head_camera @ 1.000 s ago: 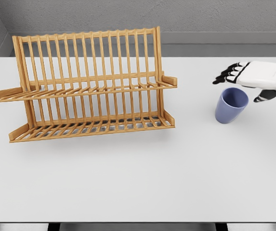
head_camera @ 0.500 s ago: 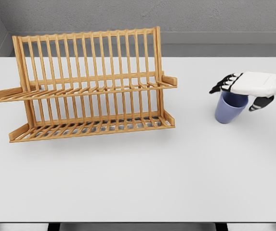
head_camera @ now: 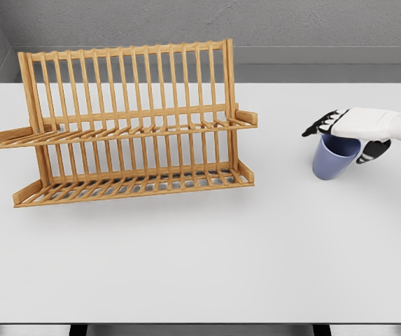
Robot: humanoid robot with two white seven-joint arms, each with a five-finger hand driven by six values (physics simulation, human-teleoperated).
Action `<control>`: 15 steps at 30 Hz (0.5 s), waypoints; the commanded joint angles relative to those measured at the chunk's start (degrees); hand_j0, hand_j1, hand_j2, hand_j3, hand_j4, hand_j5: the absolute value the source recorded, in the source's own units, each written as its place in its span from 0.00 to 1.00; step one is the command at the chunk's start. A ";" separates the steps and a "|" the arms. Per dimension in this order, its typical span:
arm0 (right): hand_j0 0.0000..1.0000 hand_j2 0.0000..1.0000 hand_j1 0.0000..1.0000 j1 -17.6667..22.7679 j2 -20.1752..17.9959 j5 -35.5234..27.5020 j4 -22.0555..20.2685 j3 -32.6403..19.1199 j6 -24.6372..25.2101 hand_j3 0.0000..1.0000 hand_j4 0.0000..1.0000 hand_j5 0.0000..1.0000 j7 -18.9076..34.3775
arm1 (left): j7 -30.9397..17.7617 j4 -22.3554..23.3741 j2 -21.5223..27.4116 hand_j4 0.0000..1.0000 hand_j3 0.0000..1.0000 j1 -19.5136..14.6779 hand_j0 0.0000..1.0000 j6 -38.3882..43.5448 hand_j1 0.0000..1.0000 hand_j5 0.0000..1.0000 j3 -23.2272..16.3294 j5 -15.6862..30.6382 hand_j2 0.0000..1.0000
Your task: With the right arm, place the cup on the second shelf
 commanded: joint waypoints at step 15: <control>0.64 0.64 0.64 -0.70 0.76 -0.37 1.11 0.30 0.14 0.64 0.64 0.64 -0.02 | -0.01 -0.01 0.00 1.00 1.00 0.09 1.00 0.00 1.00 1.00 -0.01 0.00 1.00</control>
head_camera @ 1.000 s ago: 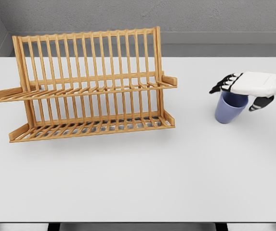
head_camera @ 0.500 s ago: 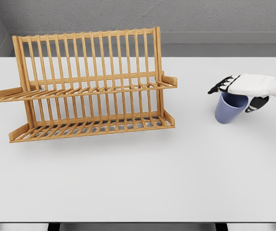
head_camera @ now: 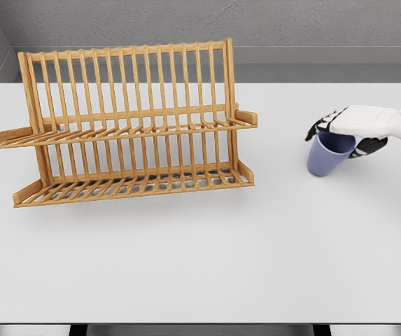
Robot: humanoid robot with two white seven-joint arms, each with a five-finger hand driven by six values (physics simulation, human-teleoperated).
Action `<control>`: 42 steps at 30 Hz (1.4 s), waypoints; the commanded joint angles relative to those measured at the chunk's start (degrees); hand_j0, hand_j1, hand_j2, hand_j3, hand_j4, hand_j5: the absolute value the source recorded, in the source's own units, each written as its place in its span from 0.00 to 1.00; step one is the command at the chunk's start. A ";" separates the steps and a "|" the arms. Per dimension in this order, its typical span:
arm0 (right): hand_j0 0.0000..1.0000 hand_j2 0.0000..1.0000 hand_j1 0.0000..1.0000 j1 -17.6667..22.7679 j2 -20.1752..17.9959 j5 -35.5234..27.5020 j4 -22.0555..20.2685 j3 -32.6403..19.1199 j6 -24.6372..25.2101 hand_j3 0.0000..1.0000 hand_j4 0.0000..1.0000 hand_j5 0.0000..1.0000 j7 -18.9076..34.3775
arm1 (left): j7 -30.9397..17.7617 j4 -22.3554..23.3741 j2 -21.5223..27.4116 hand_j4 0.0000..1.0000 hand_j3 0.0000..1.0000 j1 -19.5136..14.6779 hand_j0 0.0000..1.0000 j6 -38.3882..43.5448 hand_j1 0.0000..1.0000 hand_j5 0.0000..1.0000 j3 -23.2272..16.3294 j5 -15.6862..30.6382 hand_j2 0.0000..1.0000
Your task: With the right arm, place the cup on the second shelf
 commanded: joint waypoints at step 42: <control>0.57 0.57 0.57 -6.50 2.00 -0.46 -1.67 -3.65 0.04 0.57 0.57 0.57 0.06 | -0.01 0.00 0.00 1.00 1.00 0.09 1.00 0.00 1.00 1.00 -0.01 0.00 1.00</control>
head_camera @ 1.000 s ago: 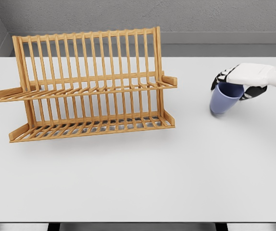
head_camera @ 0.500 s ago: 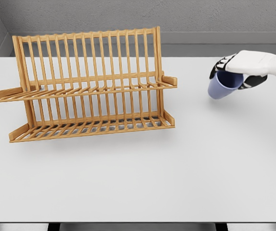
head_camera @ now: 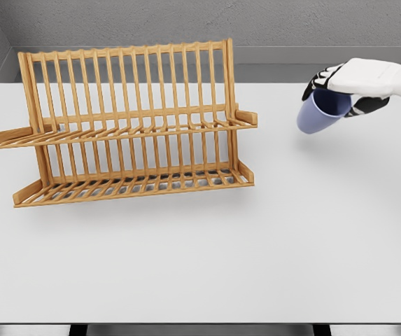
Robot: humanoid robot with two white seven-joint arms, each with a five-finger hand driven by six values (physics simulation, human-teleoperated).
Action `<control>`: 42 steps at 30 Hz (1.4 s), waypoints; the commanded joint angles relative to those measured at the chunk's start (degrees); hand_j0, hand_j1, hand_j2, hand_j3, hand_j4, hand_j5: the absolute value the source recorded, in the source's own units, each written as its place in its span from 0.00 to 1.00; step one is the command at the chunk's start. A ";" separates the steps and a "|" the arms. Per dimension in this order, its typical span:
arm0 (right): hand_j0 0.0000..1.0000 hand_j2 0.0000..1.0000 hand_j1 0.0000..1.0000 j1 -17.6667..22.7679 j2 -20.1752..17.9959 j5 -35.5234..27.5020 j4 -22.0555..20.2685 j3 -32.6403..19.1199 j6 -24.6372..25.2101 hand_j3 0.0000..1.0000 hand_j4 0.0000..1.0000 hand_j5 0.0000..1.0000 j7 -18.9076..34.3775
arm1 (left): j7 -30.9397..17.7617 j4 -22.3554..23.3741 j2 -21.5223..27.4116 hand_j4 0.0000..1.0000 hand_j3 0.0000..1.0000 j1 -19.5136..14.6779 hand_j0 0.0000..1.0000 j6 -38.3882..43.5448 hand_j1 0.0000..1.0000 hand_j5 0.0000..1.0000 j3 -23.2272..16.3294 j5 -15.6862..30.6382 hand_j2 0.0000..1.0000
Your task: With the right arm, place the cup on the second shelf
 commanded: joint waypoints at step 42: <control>0.57 0.57 0.57 -1.76 2.98 -0.39 -24.09 -6.55 0.21 0.57 0.57 0.57 -0.01 | -0.01 0.00 0.00 1.00 1.00 0.00 1.00 0.00 1.00 1.00 -0.01 0.00 1.00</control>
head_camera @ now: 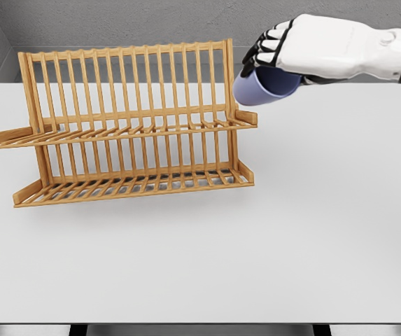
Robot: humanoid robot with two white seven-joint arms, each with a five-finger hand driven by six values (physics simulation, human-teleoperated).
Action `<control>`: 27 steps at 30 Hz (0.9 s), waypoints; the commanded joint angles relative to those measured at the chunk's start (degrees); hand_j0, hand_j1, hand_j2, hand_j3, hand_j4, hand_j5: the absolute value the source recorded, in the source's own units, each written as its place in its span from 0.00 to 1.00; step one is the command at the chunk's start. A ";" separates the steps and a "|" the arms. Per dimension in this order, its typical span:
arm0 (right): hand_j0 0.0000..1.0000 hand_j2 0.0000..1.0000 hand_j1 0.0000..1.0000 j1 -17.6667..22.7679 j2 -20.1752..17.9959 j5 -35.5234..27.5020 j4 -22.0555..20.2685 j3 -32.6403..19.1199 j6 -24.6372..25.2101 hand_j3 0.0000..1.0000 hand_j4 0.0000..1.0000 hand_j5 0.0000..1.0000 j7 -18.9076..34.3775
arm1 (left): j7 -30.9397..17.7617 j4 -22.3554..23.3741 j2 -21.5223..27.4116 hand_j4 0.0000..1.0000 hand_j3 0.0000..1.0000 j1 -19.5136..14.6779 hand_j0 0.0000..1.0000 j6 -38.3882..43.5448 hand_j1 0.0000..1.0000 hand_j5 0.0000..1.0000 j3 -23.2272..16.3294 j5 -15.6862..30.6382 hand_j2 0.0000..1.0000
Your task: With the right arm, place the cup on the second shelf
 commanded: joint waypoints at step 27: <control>0.86 0.86 0.86 0.09 5.92 3.04 0.64 6.17 5.76 0.86 0.86 0.86 -0.03 | -0.01 0.08 0.00 1.00 1.00 0.00 1.00 0.00 1.00 1.00 -0.01 0.00 1.00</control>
